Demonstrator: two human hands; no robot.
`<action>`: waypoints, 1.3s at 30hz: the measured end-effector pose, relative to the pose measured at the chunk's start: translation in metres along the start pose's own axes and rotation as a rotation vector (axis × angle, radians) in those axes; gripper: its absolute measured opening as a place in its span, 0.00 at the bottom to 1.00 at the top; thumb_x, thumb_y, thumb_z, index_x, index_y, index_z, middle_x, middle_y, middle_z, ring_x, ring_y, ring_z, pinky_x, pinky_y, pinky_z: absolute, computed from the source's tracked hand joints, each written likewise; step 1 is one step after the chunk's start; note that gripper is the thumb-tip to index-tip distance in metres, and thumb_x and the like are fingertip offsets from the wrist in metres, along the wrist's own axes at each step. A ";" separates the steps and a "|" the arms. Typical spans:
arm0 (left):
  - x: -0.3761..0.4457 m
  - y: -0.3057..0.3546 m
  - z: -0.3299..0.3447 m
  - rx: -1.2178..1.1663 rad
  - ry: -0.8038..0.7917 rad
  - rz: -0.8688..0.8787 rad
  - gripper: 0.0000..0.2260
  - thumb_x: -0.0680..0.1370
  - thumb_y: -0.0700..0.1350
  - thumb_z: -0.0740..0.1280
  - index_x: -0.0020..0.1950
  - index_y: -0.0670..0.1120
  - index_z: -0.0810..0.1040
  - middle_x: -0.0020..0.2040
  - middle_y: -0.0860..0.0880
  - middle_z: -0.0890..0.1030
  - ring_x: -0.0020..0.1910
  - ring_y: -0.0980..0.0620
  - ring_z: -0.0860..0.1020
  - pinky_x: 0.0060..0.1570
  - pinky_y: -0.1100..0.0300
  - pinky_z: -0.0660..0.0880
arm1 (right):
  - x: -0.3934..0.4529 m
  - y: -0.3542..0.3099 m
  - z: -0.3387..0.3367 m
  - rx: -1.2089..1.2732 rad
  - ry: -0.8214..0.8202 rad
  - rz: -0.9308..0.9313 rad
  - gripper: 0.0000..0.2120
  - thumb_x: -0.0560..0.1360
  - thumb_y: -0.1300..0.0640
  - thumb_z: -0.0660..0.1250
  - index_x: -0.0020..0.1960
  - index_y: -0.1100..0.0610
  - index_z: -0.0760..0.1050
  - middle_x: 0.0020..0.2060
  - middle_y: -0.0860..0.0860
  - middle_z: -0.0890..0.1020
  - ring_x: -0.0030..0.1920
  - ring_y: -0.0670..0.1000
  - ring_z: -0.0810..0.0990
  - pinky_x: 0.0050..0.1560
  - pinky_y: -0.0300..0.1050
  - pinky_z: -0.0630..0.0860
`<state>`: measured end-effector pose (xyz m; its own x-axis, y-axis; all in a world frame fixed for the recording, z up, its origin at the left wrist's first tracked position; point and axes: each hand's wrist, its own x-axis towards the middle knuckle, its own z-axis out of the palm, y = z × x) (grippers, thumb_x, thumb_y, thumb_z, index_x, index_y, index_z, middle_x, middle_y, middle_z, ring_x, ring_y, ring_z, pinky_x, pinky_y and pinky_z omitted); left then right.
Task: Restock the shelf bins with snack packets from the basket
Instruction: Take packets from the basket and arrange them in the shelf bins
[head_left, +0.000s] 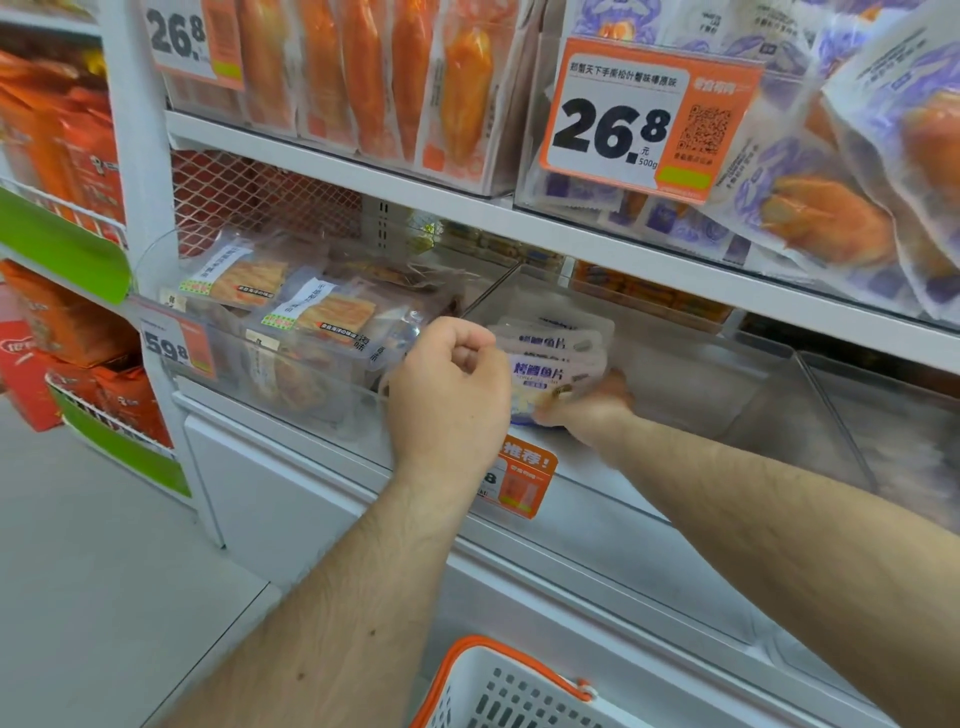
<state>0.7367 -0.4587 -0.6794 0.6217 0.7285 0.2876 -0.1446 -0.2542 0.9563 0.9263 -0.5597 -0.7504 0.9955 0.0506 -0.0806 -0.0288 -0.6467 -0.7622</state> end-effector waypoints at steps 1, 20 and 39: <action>-0.001 0.001 0.000 -0.002 -0.005 0.002 0.07 0.75 0.40 0.66 0.40 0.52 0.77 0.32 0.56 0.77 0.32 0.62 0.74 0.31 0.70 0.68 | 0.006 0.005 0.003 0.014 -0.061 0.009 0.45 0.50 0.51 0.87 0.62 0.54 0.69 0.54 0.50 0.81 0.52 0.51 0.81 0.51 0.46 0.81; -0.002 0.003 0.000 -0.006 -0.033 -0.009 0.08 0.75 0.40 0.66 0.40 0.52 0.77 0.33 0.55 0.77 0.32 0.65 0.74 0.28 0.74 0.68 | 0.014 -0.006 -0.015 0.112 -0.355 -0.003 0.24 0.64 0.67 0.80 0.57 0.57 0.77 0.48 0.54 0.85 0.47 0.52 0.83 0.37 0.43 0.79; -0.003 0.004 -0.003 0.006 -0.049 -0.012 0.07 0.76 0.40 0.66 0.41 0.52 0.78 0.34 0.55 0.78 0.33 0.66 0.76 0.28 0.74 0.68 | 0.008 -0.006 -0.011 0.117 -0.421 0.098 0.21 0.66 0.66 0.79 0.57 0.55 0.79 0.53 0.54 0.84 0.55 0.55 0.82 0.52 0.48 0.82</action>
<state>0.7321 -0.4603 -0.6766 0.6605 0.6994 0.2731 -0.1327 -0.2493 0.9593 0.9352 -0.5637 -0.7394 0.8647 0.3139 -0.3922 -0.1555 -0.5751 -0.8032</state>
